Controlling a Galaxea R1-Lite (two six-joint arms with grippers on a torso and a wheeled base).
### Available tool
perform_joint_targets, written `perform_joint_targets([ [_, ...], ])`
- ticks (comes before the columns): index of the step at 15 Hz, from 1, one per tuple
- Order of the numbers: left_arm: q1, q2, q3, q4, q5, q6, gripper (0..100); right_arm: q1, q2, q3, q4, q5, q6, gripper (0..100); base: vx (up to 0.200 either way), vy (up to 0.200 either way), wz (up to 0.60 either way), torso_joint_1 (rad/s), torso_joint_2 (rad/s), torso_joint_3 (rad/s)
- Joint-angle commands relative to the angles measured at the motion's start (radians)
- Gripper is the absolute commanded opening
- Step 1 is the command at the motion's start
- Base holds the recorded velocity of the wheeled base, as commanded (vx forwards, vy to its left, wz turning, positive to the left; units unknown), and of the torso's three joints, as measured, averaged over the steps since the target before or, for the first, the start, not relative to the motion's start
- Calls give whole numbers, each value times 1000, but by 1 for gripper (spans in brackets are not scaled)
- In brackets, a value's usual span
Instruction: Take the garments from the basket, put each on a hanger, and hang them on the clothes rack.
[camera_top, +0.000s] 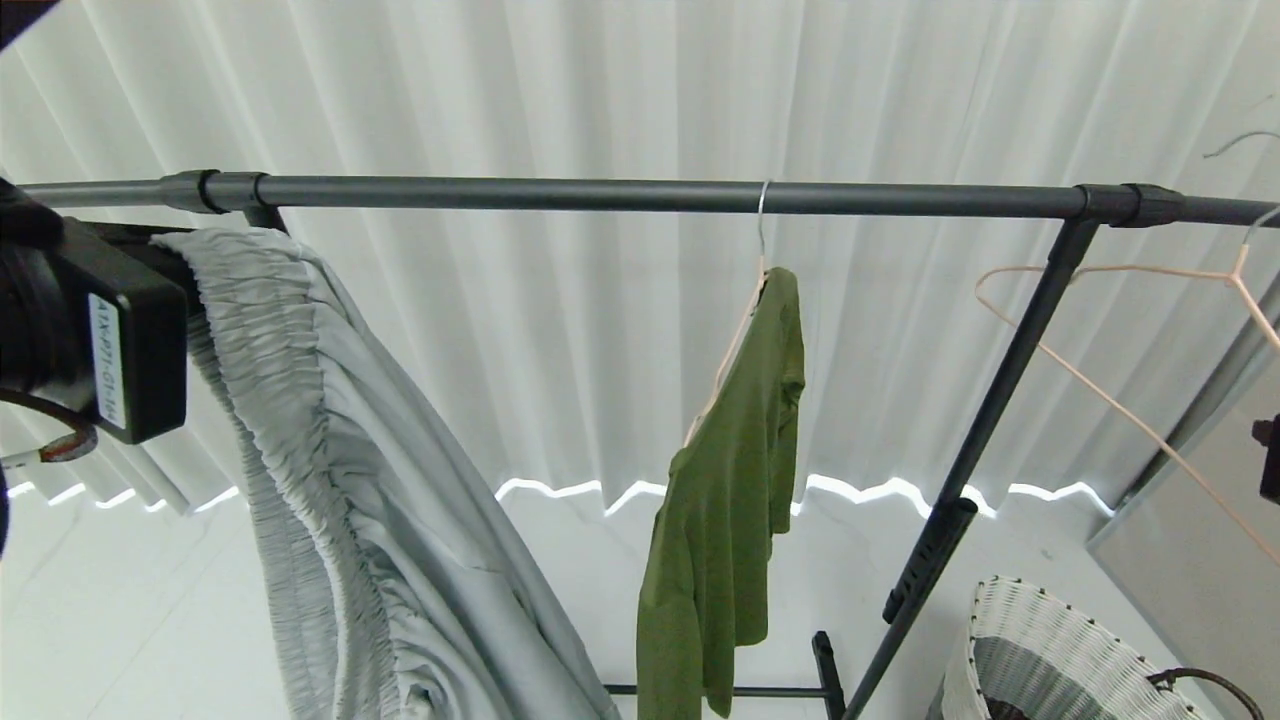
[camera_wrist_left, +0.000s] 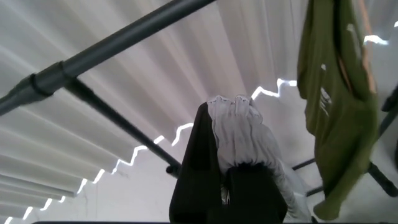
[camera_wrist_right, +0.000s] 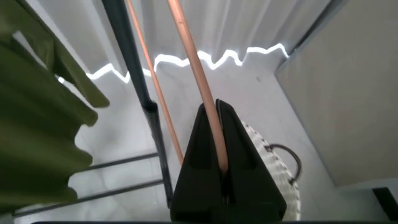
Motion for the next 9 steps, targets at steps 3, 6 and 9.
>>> perform_joint_targets([
  [3, 0, -9, 5, 0, 1, 0, 0, 1, -82, 58, 0, 0, -14, 0, -200, 0, 0, -6, -1, 15],
  [6, 0, -5, 5, 0, 1, 0, 0, 1, -97, 69, 1, 2, -16, 0, -200, 0, 0, -1, 2, 4],
  [9, 0, -2, 6, -1, 1, 0, 0, 19, -102, 72, 0, 6, -29, 0, -133, 0, 0, 2, 2, -2],
])
